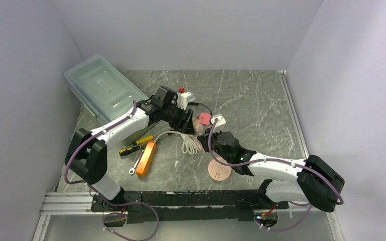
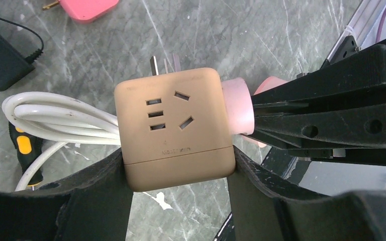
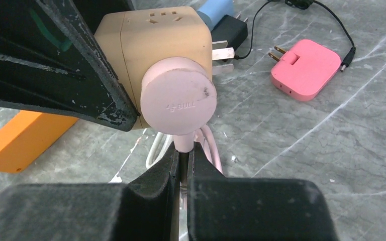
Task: Pull the plug off the socket
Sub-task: Remove the plug from the socket.
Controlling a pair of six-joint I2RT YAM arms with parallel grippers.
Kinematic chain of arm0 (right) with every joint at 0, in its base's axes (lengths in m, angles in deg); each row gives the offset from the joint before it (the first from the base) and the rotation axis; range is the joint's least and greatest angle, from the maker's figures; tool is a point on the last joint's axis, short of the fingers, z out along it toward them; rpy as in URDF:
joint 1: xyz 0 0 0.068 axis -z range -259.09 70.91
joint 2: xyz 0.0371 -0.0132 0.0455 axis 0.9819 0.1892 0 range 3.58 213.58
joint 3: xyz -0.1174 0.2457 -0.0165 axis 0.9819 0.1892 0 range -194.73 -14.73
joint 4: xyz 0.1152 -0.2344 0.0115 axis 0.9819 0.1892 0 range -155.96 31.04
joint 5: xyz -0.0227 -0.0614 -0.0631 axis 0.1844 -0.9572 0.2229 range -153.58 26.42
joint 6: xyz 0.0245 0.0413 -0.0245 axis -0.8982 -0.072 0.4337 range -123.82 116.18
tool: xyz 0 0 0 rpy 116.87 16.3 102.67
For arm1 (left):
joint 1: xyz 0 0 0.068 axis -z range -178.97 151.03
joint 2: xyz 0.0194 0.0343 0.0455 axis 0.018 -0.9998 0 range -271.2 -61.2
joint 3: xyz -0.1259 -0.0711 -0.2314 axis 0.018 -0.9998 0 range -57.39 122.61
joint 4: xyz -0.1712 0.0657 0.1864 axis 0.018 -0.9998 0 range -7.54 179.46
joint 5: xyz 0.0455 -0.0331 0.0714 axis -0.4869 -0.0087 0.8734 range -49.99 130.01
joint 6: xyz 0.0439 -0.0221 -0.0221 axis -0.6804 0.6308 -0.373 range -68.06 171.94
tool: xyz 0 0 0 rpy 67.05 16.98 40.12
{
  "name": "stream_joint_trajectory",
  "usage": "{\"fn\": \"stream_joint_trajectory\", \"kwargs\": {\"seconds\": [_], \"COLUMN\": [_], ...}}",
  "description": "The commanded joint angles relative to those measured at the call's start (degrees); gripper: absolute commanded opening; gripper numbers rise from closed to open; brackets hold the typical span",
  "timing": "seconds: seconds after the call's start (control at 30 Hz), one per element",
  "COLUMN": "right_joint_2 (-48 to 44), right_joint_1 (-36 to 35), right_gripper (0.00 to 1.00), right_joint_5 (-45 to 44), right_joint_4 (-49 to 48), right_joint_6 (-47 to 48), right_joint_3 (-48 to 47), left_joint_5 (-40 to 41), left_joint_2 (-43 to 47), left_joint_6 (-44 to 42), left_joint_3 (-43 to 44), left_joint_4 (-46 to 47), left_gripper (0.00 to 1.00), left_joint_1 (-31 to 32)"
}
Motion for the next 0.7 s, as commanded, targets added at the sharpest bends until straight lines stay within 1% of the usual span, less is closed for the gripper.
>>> {"fn": "stream_joint_trajectory", "kwargs": {"seconds": [0.0,0.07,0.27,0.37,0.47,0.67], "right_joint_2": [1.78,1.04,-4.29,-8.09,-10.85,-11.46], "right_joint_1": [1.46,1.49,1.5,1.5,1.5,1.5], "right_gripper": [0.0,0.0,0.0,0.0,0.0,0.0], "right_joint_5": [-1.31,-0.79,-1.03,-0.67,-0.1,0.92], "right_joint_4": [0.9,-0.02,-2.27,-4.1,-5.02,-5.63], "right_joint_6": [-2.42,-2.02,0.33,1.32,2.12,2.1], "right_joint_3": [-3.56,-2.89,-0.02,2.18,3.51,3.94], "left_joint_5": [-3.82,-0.73,16.06,21.88,24.9,26.74], "left_joint_2": [4.82,4.66,4.26,3.71,3.31,2.33], "left_joint_6": [-1.17,-2.2,-6.37,-7.85,-8.58,-8.68], "left_joint_3": [0.73,1.09,3.32,4.1,4.29,4.59], "left_joint_4": [4.63,3.73,-2.92,-5.2,-5.99,-6.6], "left_gripper": [0.0,0.0,0.0,0.0,0.0,0.0], "left_joint_1": [-0.51,-0.51,0.96,2.15,3.18,3.85]}}
